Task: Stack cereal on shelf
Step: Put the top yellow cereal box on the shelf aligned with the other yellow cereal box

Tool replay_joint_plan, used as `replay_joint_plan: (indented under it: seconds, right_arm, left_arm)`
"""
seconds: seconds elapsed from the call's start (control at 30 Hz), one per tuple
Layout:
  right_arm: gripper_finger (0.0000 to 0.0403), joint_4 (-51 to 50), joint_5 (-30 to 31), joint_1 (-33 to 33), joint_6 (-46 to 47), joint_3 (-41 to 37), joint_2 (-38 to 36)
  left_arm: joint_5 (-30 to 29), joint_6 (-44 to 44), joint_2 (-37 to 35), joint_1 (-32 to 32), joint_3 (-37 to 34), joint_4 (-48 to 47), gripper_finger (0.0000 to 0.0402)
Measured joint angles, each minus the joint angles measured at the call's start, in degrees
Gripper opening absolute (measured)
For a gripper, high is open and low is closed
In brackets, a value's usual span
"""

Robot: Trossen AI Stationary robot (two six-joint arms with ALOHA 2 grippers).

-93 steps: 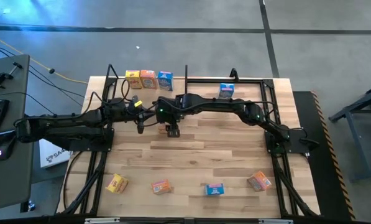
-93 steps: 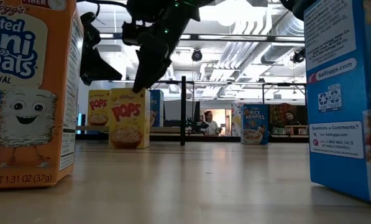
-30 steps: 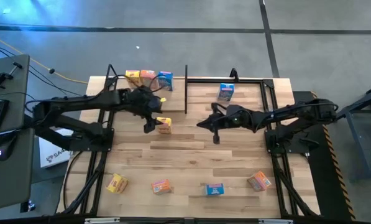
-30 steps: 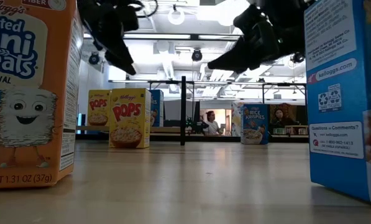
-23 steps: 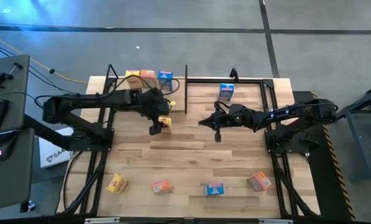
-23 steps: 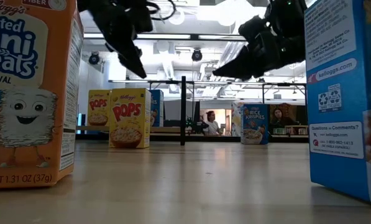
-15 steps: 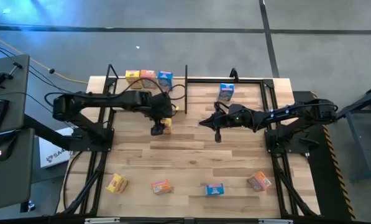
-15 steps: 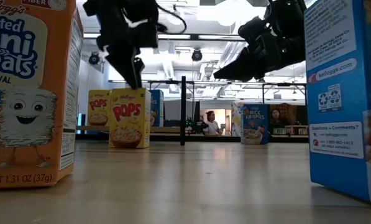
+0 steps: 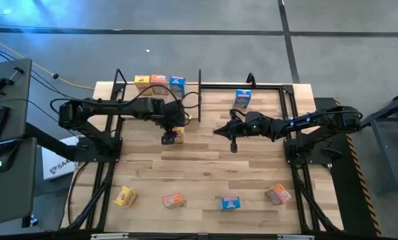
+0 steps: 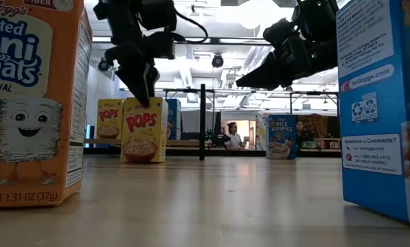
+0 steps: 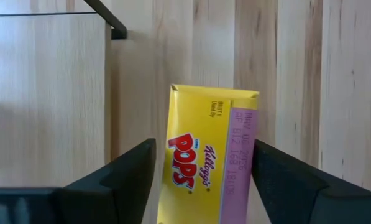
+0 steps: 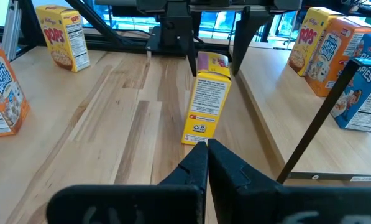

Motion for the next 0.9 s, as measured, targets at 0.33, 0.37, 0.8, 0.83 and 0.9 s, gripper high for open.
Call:
replay_joint_plan:
  seconds: [0.33,0.37,0.8,0.83,0.9]
  right_arm:
    - [0.0,-0.5,0.0,0.0,0.0,0.0,0.0]
    - [0.0,-0.5,0.0,0.0,0.0,0.0,0.0]
    - [0.0,-0.9,0.1,0.0,0.2,0.1,0.0]
    - [0.0,-0.9,0.1,0.0,0.2,0.1,0.0]
    - [0.0,-0.9,0.1,0.0,0.2,0.1,0.0]
  left_arm:
    - [1.3,1.5,-0.3,-0.3,0.0,-0.6,0.0195]
    - [1.3,1.8,-0.4,-0.3,0.0,-1.0,0.0191]
    - [-3.5,7.6,-10.2,1.8,0.0,-12.0,0.0157]
    - [-4.4,8.0,-11.5,2.7,0.0,-13.5,0.0157]
    - [-6.0,8.5,-13.8,4.7,0.0,-16.8,0.0157]
